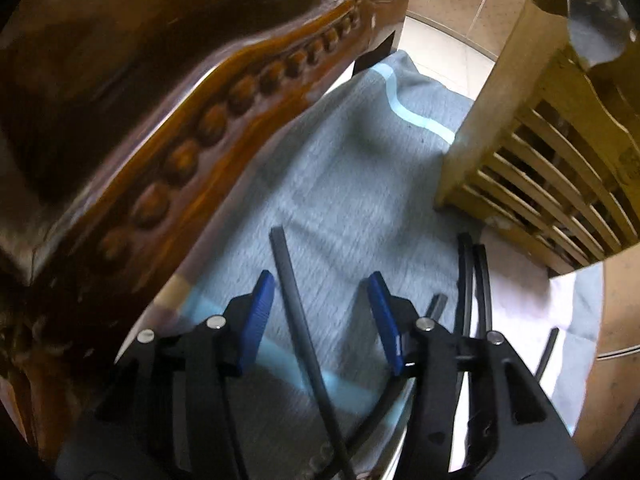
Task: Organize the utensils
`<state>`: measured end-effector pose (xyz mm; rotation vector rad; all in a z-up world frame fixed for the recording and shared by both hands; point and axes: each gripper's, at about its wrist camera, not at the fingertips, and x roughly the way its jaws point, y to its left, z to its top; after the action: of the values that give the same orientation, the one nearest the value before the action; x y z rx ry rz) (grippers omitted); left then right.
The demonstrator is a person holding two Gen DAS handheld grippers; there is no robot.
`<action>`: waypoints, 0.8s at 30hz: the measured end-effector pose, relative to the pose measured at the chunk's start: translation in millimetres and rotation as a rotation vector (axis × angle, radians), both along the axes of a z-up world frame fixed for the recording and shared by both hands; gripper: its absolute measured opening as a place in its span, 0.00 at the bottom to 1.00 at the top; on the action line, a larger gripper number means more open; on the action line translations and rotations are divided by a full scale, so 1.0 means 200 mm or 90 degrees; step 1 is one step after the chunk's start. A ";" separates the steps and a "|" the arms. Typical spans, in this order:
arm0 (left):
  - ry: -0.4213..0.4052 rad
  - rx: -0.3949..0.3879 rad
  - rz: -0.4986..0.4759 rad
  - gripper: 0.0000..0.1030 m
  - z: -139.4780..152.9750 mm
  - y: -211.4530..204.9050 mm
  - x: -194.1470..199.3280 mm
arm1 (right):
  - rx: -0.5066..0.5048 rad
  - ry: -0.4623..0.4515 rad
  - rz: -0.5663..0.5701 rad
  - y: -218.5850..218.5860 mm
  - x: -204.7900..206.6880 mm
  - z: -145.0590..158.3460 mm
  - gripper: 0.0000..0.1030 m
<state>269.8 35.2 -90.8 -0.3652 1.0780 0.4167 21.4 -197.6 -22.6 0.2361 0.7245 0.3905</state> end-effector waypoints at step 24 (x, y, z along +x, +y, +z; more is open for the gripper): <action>-0.494 -0.027 -0.330 0.06 1.08 -0.10 -0.80 | -0.069 0.095 -0.077 0.08 0.55 0.05 0.92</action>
<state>110.2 16.0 125.6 -0.2364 0.3882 -0.2123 132.2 -182.0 -12.2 0.2070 0.8715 0.2188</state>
